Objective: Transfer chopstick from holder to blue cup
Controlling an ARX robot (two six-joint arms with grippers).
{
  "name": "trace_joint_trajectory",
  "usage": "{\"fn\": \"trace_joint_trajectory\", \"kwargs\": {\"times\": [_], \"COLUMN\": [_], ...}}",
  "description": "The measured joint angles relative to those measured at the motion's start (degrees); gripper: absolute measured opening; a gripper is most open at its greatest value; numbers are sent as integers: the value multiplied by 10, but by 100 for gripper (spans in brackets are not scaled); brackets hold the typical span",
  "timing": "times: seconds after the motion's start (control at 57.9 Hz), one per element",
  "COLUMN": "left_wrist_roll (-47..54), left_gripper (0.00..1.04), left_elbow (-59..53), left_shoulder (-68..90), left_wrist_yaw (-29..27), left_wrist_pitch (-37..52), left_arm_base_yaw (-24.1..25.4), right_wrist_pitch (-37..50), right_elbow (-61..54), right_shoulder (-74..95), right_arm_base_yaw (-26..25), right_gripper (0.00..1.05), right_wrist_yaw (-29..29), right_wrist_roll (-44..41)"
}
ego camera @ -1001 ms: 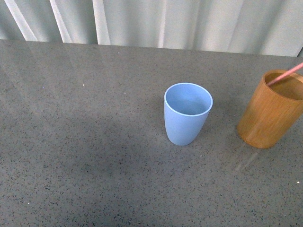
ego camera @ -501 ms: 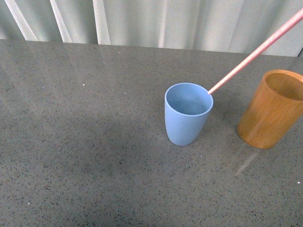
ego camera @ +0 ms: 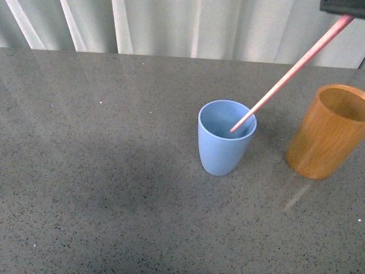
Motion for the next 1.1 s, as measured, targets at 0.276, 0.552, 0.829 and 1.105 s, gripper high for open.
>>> {"fn": "trace_joint_trajectory", "kwargs": {"times": [0.276,0.552,0.829,1.105], "left_wrist_roll": [0,0,0,0], "left_gripper": [98,98,98,98], "left_elbow": [0,0,0,0], "left_shoulder": [0,0,0,0], "left_wrist_yaw": [0,-1,0,0], "left_wrist_pitch": [0,0,0,0], "left_arm_base_yaw": [0,0,0,0], "right_wrist_pitch": [40,440,424,362], "right_elbow": [-16,-207,-297,-353], "right_shoulder": [26,-37,-140,-259], "right_arm_base_yaw": [10,-19,-69,-108], "right_gripper": [36,1,1,1], "right_wrist_yaw": [37,274,221,184], "right_wrist_roll": [-2,-89,-96,-96]}}
